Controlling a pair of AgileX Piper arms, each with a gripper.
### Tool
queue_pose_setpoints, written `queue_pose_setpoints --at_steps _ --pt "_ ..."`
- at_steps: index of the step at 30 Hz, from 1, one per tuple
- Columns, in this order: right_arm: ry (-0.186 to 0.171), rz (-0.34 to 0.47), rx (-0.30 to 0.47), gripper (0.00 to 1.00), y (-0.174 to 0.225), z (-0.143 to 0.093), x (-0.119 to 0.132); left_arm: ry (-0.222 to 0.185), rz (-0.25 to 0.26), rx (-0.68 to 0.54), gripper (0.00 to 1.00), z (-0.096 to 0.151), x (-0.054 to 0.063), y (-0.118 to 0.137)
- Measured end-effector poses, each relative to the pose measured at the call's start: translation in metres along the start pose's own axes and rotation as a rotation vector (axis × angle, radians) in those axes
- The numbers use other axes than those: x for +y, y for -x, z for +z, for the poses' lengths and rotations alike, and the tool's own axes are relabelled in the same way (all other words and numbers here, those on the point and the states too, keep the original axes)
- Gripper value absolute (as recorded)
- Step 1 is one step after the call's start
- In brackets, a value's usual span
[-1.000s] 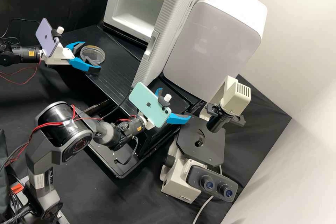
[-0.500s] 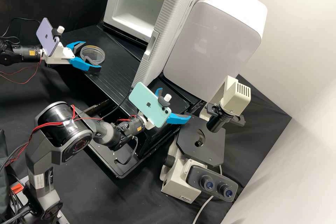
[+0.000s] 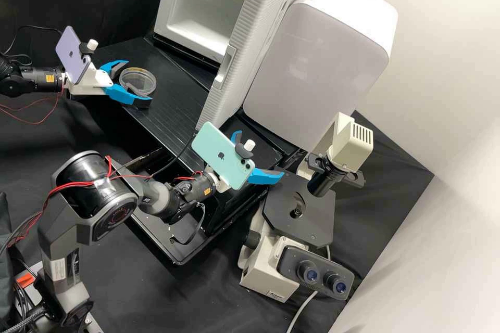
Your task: Place the petri dish in the incubator
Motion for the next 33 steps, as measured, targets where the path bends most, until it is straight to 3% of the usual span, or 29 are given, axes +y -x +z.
queue_pose_setpoints --at_steps 15,16,33 --pt "0.0 0.0 0.0 1.0 0.0 0.0 0.0 -0.028 0.015 -0.012 1.0 0.0004 -0.0063 -0.0012" --pt "0.0 0.0 0.0 1.0 0.0 0.0 0.0 -0.028 0.015 -0.012 0.0 0.0004 -0.0063 -0.0012" --pt "0.0 0.0 0.0 1.0 0.0 0.0 0.0 -0.036 0.016 0.009 0.0 -0.0021 -0.0079 0.0009"
